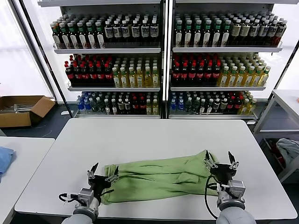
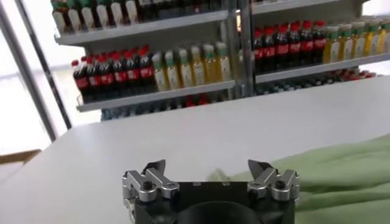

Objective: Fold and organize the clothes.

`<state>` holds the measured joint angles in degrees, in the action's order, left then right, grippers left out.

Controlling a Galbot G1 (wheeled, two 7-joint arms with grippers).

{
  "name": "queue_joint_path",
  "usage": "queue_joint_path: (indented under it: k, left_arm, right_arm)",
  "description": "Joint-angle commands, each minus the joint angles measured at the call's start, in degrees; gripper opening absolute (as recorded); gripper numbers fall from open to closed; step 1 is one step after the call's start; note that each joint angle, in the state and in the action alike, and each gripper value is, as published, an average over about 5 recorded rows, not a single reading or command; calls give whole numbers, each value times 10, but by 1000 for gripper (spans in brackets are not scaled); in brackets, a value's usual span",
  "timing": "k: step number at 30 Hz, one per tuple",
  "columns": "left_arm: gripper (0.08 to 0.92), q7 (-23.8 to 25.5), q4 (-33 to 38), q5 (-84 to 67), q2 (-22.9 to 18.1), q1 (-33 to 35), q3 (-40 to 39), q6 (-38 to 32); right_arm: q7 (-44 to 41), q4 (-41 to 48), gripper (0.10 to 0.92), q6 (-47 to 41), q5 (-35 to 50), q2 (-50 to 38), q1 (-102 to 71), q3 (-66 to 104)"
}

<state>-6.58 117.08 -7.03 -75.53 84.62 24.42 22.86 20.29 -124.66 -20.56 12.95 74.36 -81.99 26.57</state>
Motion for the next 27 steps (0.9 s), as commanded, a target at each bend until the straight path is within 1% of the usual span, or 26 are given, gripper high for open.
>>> queue_joint_path:
  k: [1,6,12,14,18,27]
  left_arm:
    - [823,-14,1,-24,-34,22,8,18]
    - [823,-18,-20,-54,-41,13,11,27]
    - [820,-18,-28,-69,-44,13,9,32]
    - [806,-17,-30,-73,-44,14,8,32]
    - [719,-14,-36,-80,-44,16,10,30]
    - [459,-11,-39,-86,-43,14,16,16]
  right_arm:
    - [0,-21,822,10,4,-2,-8,2]
    - [-1,-21,823,11,5,-2,-9,1]
    - [-1,-19,823,12,5,-1,-9,1]
    - [-1,-18,823,13,5,-1,-10,0]
    - [-1,-15,823,16,4,0,-13,-1]
    - [1,-15,823,13,2,-1,-8,-1]
